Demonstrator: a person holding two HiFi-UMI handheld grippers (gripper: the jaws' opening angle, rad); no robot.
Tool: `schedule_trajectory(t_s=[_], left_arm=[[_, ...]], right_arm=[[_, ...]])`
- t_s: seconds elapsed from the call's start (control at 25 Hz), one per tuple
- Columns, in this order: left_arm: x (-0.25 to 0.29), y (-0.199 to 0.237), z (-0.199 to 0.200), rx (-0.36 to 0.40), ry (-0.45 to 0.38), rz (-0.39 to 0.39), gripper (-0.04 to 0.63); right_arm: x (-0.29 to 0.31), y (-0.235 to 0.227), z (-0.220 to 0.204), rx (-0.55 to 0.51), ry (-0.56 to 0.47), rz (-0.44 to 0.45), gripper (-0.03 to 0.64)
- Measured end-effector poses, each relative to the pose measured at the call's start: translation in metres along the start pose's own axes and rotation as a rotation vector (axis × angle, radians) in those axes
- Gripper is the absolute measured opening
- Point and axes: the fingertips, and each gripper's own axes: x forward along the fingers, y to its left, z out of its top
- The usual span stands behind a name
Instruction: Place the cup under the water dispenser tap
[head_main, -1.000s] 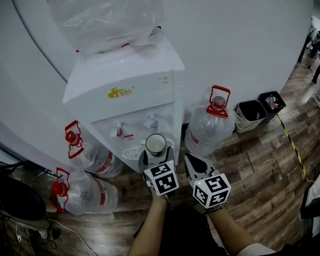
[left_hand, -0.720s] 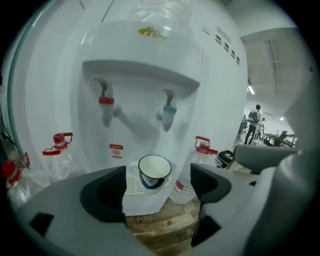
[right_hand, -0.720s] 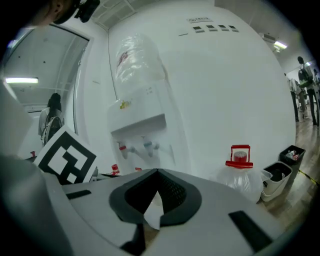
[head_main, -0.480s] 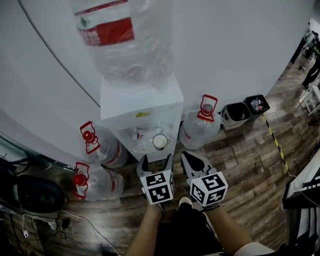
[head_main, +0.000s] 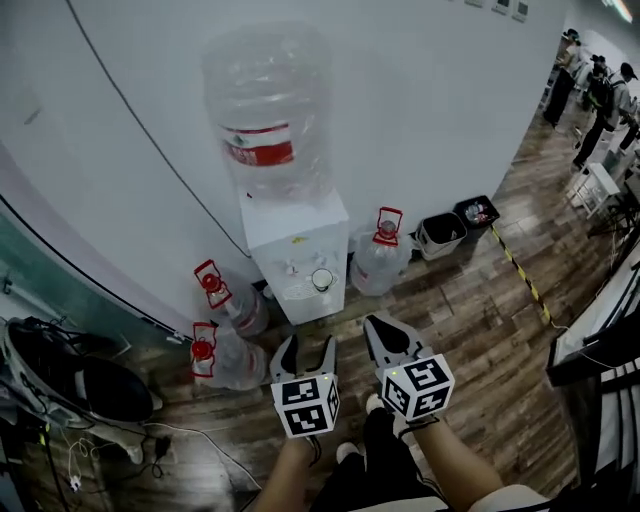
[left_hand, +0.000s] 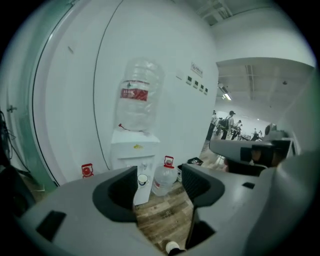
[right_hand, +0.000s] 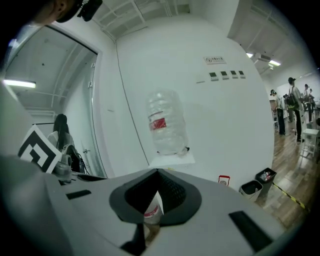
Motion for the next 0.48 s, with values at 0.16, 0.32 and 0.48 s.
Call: schedule_trajectory(t_s=[0.16,0.32,0.48], left_arm=[[-0.067,-0.011,0.003,0.017,-0.011,-0.012,0.284],[-0.121,-0.024,0.006,0.016,-0.047,-0.023,0.231],[-0.164,-0.038,0.001,0.026,-0.077,-0.024,0.170]], right_arm=[[-0.058,0.037,0.020,-0.010,-0.003,-0.003,0.021],[-0.103,0.063,0.032,-0.039,-0.012,0.007,0.021],[-0.141,0.086,0.035,-0.059,-0.020,0.041,0.021]])
